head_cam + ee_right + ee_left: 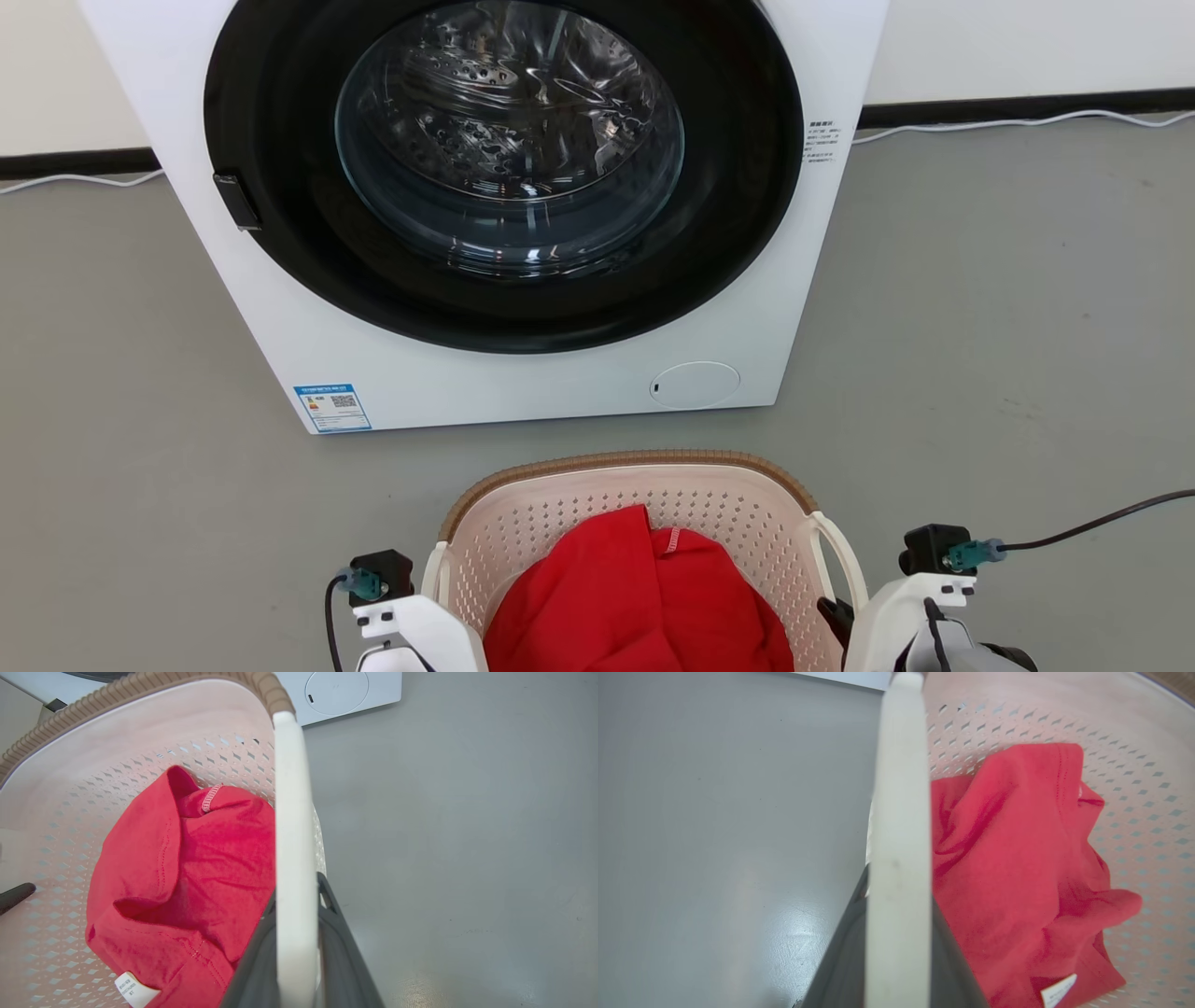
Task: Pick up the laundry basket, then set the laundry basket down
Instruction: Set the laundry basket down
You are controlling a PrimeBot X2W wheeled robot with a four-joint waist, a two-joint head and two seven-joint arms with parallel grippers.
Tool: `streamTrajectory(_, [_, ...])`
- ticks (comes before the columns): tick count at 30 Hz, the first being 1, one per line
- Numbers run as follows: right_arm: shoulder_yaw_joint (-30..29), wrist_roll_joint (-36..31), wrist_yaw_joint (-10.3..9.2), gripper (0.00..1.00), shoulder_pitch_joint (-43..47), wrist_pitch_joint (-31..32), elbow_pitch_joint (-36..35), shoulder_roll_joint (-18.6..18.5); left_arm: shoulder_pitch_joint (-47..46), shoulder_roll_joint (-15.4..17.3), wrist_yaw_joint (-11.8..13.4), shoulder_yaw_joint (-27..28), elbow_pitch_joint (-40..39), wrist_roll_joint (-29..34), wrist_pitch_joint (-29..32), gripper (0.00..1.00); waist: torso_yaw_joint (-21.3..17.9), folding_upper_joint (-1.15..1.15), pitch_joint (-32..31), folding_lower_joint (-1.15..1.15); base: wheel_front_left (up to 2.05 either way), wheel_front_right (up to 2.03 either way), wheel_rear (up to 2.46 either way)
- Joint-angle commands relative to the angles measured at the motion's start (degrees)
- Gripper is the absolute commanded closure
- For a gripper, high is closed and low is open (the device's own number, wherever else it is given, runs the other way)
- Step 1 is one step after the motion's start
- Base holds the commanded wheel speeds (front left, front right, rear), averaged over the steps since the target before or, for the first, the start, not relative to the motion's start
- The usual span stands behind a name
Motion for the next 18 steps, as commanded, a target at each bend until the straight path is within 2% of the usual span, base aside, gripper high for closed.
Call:
streamTrajectory(1, [0.14, 0.32, 0.26, 1.0, -1.16, -1.7, -0.36, -1.96, -0.76, 2.14, 0.01, 1.67, -1.33, -0.68, -0.37, 1.0, -0.03, 0.0, 0.14, 0.0, 0.0, 0.0, 0.0])
streamTrajectory(18, [0.33, -0.97, 0.26, 1.0, -5.39, -5.48, -1.91, -2.22, -4.8, 3.52, 0.78, 1.02, -2.96, 0.16, -2.6, 1.0, -0.82, 0.0, 7.99, 0.0, 0.0, 0.0, 0.0])
